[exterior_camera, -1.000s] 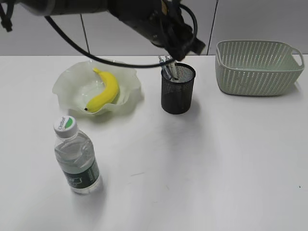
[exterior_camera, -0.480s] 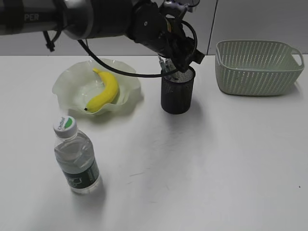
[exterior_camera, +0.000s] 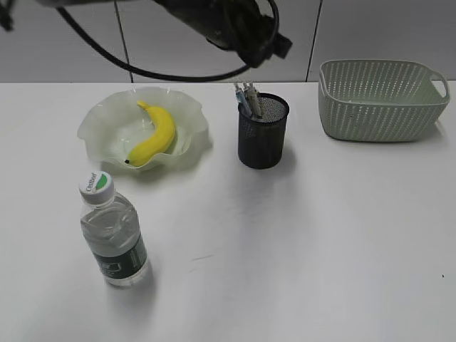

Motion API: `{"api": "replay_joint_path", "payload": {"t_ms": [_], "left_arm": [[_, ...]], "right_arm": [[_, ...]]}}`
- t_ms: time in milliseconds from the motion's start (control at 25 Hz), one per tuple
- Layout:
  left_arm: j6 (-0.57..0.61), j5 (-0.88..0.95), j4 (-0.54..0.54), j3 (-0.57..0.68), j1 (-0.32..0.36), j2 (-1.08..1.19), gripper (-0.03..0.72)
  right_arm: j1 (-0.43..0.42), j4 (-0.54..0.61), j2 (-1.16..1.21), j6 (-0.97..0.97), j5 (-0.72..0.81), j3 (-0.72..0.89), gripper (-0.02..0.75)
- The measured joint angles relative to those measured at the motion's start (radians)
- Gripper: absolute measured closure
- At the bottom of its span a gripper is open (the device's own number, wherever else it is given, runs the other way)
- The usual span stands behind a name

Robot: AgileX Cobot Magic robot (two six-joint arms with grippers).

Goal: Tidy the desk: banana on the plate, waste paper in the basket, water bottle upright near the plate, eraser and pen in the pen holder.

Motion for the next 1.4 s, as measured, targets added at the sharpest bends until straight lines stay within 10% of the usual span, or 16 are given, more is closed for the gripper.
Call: {"api": "replay_joint_path", "payload": {"t_ms": [240,600,1000,1400], "left_arm": [[0.0,-0.068,-0.005,0.477,0.0,-0.451,0.421],[-0.084,0.316,-0.01,0.995,-0.001,-1.288,0.414],[-0.082,0.526,-0.012,1.19,-0.002,-1.978,0.412],[-0.077,0.572,-0.034,1.222,-0.003,-2.022,0.399]], "right_arm": [[0.0,0.0,0.0,0.0,0.0,0.0,0.43],[0.0,0.0,0.0,0.0,0.0,0.0,0.43],[0.0,0.0,0.0,0.0,0.0,0.0,0.43],[0.0,0.001,-0.003,0.0,-0.001,0.0,0.426]]}}
